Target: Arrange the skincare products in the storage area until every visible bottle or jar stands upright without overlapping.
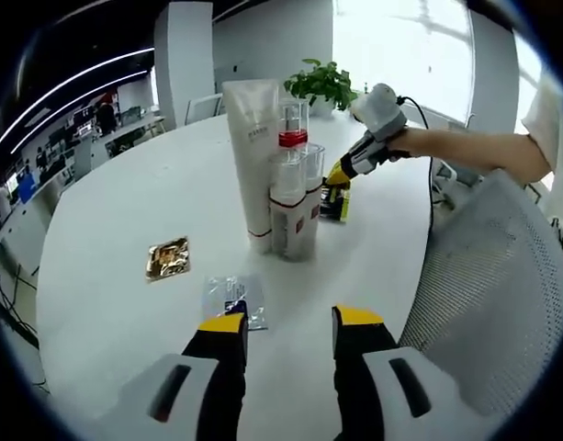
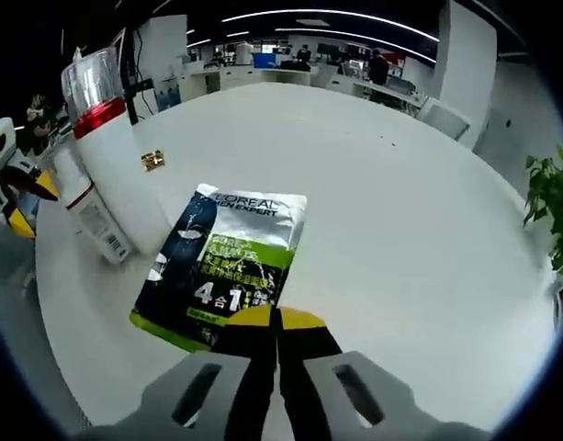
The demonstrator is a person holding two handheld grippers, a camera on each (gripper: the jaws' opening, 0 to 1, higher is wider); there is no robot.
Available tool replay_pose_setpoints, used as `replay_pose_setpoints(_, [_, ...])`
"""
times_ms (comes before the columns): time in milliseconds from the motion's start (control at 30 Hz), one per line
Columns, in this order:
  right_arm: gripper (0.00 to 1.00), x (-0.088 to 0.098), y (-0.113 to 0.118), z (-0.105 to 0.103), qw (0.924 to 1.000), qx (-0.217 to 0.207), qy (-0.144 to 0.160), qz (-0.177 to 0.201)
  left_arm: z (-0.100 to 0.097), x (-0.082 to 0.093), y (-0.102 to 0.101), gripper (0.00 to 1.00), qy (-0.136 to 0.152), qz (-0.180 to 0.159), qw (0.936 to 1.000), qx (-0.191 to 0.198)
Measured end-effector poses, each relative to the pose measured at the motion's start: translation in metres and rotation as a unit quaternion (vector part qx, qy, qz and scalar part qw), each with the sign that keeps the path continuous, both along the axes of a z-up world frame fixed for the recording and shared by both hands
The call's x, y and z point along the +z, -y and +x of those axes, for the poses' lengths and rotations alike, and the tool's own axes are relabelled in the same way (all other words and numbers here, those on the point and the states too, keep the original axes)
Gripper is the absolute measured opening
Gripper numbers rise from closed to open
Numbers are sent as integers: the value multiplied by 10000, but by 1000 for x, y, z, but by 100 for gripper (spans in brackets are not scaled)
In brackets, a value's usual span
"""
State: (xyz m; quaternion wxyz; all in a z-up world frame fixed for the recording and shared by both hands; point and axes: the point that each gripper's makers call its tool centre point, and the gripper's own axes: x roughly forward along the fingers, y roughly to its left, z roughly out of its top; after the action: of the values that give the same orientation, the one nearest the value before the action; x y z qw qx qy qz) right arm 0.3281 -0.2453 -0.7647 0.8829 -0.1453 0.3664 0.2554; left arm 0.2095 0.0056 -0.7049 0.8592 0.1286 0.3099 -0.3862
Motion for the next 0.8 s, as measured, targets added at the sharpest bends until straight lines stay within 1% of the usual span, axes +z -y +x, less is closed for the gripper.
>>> replay_pose_setpoints(100, [1,1,2,-6,9994,-92,-149,291,-2,2,5,33,-24,-80,10000,-42])
replay_pose_setpoints(133, [1,2,2,-7,9993,-113,-153,329,-4,3,7,33,-47,-112,9999,-93])
replay_pose_setpoints(200, [1,5,7,-13,9987,-198,-136,454,-9,10,20,33,-94,-319,9992,-202])
replay_pose_setpoints(267, [1,11,6,-22,9968,-301,-151,728,-12,14,33,33,-163,-589,9977,-290])
replay_pose_setpoints(300, [1,13,7,-24,9959,-346,-139,821,-14,15,37,33,-187,-618,9973,-356])
replay_pose_setpoints(367, [1,18,8,-30,9933,-450,-128,1053,-20,17,54,32,-251,-728,9957,-521])
replay_pose_setpoints(433, [1,23,10,-37,9917,-515,-72,1178,-23,17,66,32,-437,-880,9936,-559])
replay_pose_setpoints(467, [1,26,11,-41,9907,-551,-67,1243,-23,17,72,31,-467,-911,9928,-616])
replay_pose_setpoints(500, [1,27,11,-44,9901,-564,-70,1283,-22,17,76,31,-457,-930,9927,-617])
replay_pose_setpoints(567, [1,31,11,-50,9876,-626,-45,1441,-23,19,89,30,-386,-917,9921,-767])
replay_pose_setpoints(633, [1,36,9,-55,9838,-706,-30,1645,-23,22,102,31,-320,-915,9919,-823])
replay_pose_setpoints(700, [1,42,5,-61,9775,-805,-38,1948,-24,24,112,32,-209,-901,9908,-984])
replay_pose_setpoints(733, [1,43,5,-62,9754,-846,-31,2037,-26,25,121,32,-164,-843,9909,-1040])
replay_pose_setpoints(767, [1,43,5,-63,9722,-890,-39,2165,-23,25,125,32,-62,-786,9914,-1043])
replay_pose_setpoints(800, [1,43,5,-64,9712,-877,-51,2216,-21,27,130,32,143,-689,9907,-1162])
